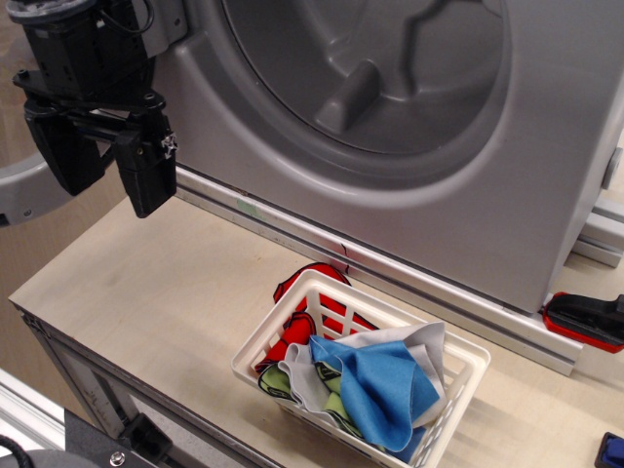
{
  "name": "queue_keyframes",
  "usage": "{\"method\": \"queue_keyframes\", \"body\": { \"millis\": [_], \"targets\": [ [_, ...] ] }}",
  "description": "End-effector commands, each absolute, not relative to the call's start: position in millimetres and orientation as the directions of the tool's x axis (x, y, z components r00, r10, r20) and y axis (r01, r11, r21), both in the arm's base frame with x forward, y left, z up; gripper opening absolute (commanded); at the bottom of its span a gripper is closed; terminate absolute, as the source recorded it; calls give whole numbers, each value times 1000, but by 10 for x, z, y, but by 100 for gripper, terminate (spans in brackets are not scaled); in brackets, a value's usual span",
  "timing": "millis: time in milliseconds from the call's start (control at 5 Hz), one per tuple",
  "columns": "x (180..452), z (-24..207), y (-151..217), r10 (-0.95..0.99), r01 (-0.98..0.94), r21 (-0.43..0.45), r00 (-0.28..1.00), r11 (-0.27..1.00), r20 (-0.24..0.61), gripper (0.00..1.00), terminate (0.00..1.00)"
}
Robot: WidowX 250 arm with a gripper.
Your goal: Put clothes in laundry machine
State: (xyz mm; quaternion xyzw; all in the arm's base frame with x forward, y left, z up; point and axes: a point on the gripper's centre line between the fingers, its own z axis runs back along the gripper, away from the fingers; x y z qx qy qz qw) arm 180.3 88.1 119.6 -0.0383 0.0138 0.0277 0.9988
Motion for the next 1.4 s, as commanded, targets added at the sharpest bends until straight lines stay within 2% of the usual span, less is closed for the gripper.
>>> {"method": "queue_keyframes", "body": {
  "millis": [0, 200, 400, 600, 1000, 1200],
  "targets": [
    [1803, 1196, 881, 54, -56, -76, 998, 996, -30, 100, 0],
    [1840, 1034, 632, 159, -155, -119, 987, 981, 29, 100, 0],
    [1869, 798, 333, 207, -199, -151, 978, 968, 34, 100, 0],
    [2017, 618, 81, 250, -230, -230, 966, 946, 64, 100, 0],
    [2237, 307, -187, 353, -330, -299, 935, 895, 27, 100, 0],
    [2296, 147, -263, 382, -366, -301, 924, 880, -7, 100, 0]
  ]
}}
